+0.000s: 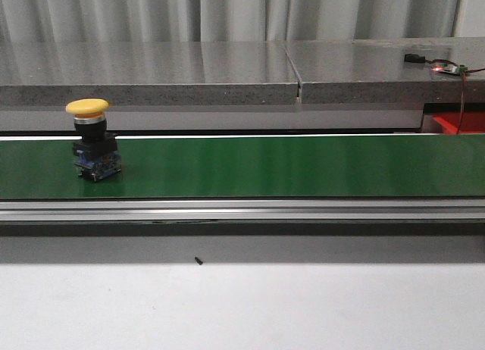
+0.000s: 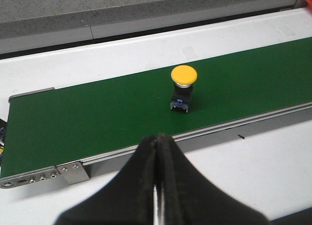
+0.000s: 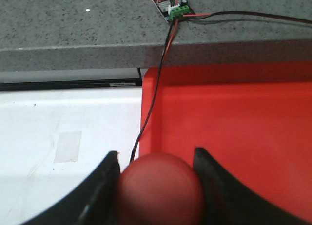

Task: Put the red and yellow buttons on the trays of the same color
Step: 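Carry the red button into the red tray and open the right gripper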

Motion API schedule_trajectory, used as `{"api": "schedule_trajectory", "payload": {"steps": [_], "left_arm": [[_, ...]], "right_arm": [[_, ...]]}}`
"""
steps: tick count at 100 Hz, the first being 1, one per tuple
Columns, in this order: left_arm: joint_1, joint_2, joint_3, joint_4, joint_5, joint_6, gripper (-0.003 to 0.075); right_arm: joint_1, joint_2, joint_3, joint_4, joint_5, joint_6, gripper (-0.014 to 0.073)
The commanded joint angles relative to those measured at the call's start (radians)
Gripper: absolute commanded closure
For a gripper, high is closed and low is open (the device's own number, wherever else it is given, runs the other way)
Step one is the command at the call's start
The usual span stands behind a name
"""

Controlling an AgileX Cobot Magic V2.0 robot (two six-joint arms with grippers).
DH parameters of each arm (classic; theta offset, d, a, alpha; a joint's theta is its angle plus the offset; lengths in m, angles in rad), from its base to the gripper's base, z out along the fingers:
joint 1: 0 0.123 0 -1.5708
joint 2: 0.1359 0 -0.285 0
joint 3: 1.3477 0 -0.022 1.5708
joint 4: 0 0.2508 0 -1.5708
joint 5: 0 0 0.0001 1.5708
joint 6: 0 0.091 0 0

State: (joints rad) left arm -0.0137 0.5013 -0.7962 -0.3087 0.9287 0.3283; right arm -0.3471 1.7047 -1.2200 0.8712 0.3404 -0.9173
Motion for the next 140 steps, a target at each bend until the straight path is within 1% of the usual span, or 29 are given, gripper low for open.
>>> {"api": "schedule_trajectory", "payload": {"steps": [1, 23, 40, 65, 87, 92, 97, 116, 119, 126, 140], "left_arm": [[-0.006, 0.006, -0.025, -0.025, -0.07, 0.002, 0.0739], [-0.006, 0.006, -0.025, -0.025, -0.07, 0.002, 0.0739], [-0.006, 0.006, -0.025, -0.025, -0.07, 0.002, 0.0739], [-0.006, 0.006, -0.025, -0.025, -0.07, 0.002, 0.0739], [-0.006, 0.006, -0.025, -0.025, -0.07, 0.002, 0.0739], [-0.006, 0.006, -0.025, -0.025, -0.07, 0.002, 0.0739], [-0.006, 0.006, -0.025, -0.025, -0.07, 0.002, 0.0739], [-0.006, 0.006, -0.025, -0.025, -0.07, 0.002, 0.0739], [-0.006, 0.006, -0.025, -0.025, -0.07, 0.002, 0.0739], [-0.006, 0.006, -0.025, -0.025, -0.07, 0.002, 0.0739], [-0.006, 0.006, -0.025, -0.025, -0.07, 0.002, 0.0739]], "right_arm": [[-0.005, 0.004, -0.069, 0.058, -0.043, -0.009, 0.0557], [-0.005, 0.12, -0.184, 0.068, -0.056, -0.009, 0.0557], [-0.005, 0.208, -0.24, 0.065, -0.081, -0.01, 0.0557], [-0.005, 0.276, -0.245, 0.063, -0.093, -0.01, 0.0557], [-0.005, 0.286, -0.245, 0.063, -0.096, -0.01, 0.0552], [-0.005, 0.288, -0.245, 0.063, -0.089, -0.01, 0.0528], [-0.005, 0.29, -0.245, 0.063, -0.083, -0.01, 0.0486], [-0.005, 0.29, -0.245, 0.063, -0.074, -0.01, 0.0226], [-0.005, 0.29, -0.245, 0.063, -0.075, -0.01, 0.0202], [-0.005, 0.287, -0.245, 0.063, -0.074, -0.01, 0.0168], [-0.005, 0.276, -0.245, 0.063, -0.072, -0.01, 0.0167]]}}
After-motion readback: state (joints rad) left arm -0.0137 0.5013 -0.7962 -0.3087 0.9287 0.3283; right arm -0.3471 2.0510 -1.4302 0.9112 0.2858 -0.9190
